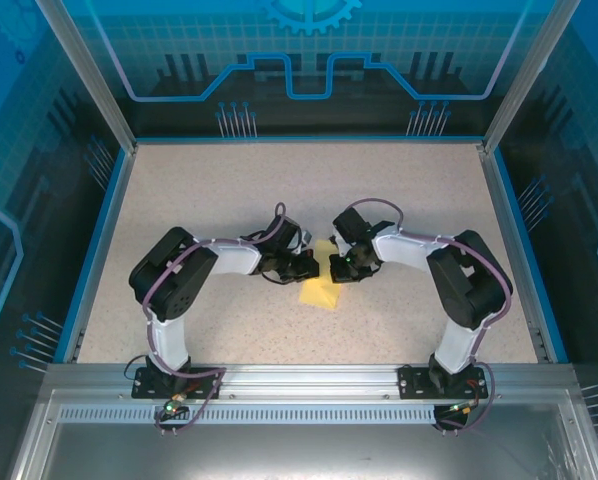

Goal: Fold a paper plane with a square sheet of paper (pick it up from the middle)
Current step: Fold the triangle a second time at the center of the table.

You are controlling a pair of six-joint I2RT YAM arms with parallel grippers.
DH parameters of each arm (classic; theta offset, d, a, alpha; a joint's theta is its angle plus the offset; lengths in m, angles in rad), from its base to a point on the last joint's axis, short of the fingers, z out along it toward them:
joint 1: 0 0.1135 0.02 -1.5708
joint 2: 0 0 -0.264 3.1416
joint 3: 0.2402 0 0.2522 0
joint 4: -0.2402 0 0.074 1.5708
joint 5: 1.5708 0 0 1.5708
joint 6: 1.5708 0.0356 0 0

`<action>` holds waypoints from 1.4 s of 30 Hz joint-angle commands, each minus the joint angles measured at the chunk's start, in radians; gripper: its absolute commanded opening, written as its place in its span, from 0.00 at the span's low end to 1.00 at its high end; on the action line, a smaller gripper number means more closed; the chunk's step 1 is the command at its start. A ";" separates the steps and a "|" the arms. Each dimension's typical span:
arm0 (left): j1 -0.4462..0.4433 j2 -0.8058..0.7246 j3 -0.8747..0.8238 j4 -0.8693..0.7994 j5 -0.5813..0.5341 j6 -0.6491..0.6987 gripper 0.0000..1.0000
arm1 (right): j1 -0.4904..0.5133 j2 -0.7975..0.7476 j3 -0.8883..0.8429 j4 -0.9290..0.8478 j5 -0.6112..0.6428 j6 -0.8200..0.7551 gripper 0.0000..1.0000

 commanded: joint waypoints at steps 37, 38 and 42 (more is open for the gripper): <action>-0.025 0.053 0.060 -0.162 -0.106 0.025 0.00 | 0.089 -0.042 -0.106 0.153 -0.104 0.124 0.00; -0.025 0.054 0.060 -0.163 -0.108 0.023 0.00 | 0.088 -0.042 -0.107 0.149 -0.104 0.123 0.00; -0.025 0.059 0.061 -0.180 -0.127 0.016 0.00 | 0.090 -0.046 -0.115 0.129 -0.116 0.111 0.00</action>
